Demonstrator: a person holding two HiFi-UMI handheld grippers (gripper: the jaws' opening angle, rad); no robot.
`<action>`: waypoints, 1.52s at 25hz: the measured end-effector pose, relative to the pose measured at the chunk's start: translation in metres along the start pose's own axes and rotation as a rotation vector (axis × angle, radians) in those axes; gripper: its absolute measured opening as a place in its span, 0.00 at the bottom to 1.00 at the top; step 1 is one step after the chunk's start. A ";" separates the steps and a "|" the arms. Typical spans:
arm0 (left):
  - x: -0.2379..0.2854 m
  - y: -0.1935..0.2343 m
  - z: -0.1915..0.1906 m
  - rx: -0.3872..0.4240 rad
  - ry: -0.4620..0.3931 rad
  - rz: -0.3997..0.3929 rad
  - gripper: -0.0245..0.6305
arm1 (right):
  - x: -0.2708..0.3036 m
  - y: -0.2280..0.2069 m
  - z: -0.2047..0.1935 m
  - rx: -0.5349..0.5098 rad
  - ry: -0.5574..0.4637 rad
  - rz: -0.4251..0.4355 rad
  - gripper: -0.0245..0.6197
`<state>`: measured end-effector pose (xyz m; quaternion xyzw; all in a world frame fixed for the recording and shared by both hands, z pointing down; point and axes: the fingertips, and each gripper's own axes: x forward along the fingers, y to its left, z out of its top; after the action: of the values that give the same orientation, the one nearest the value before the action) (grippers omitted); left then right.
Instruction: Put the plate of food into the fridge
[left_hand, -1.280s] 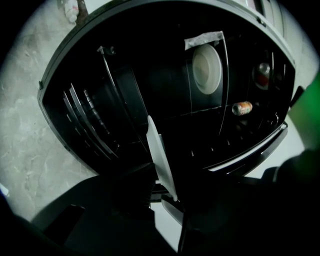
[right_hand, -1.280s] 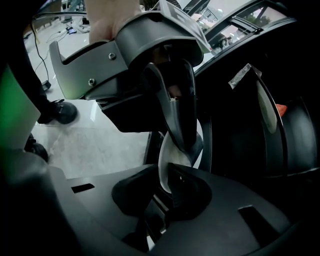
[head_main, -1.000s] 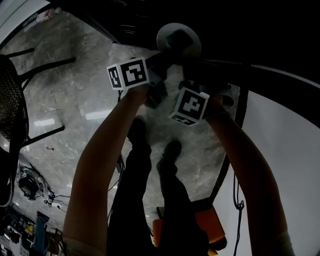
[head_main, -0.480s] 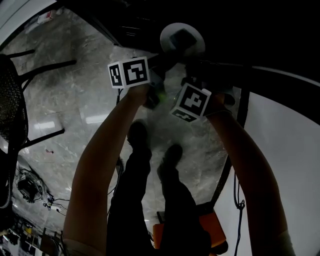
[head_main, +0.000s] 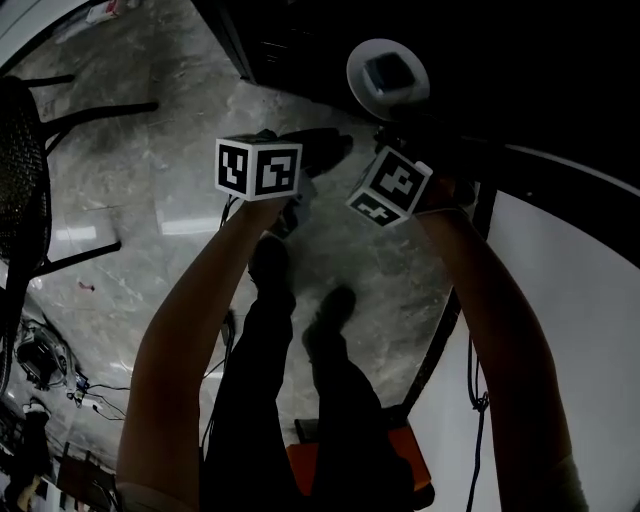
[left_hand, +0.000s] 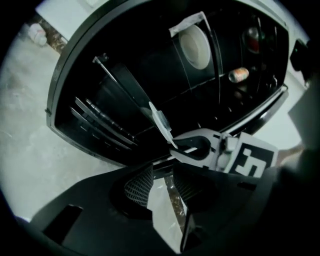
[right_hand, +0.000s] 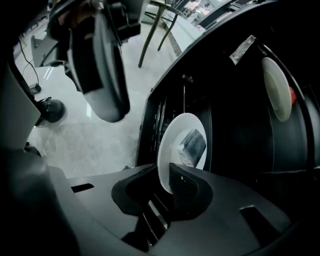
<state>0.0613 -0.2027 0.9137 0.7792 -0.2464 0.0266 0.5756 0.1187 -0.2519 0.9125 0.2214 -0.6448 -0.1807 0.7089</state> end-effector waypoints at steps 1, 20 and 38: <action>-0.004 0.000 -0.004 0.009 0.010 0.005 0.23 | 0.003 0.001 0.001 -0.003 0.007 0.006 0.13; -0.036 0.011 -0.017 0.021 -0.029 0.070 0.15 | 0.027 -0.009 0.007 0.038 0.022 0.027 0.16; -0.060 0.006 -0.033 0.048 0.002 0.078 0.12 | 0.037 -0.030 0.005 0.263 0.025 0.089 0.18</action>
<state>0.0140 -0.1532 0.9107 0.7826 -0.2754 0.0557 0.5555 0.1183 -0.2976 0.9273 0.2858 -0.6632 -0.0605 0.6891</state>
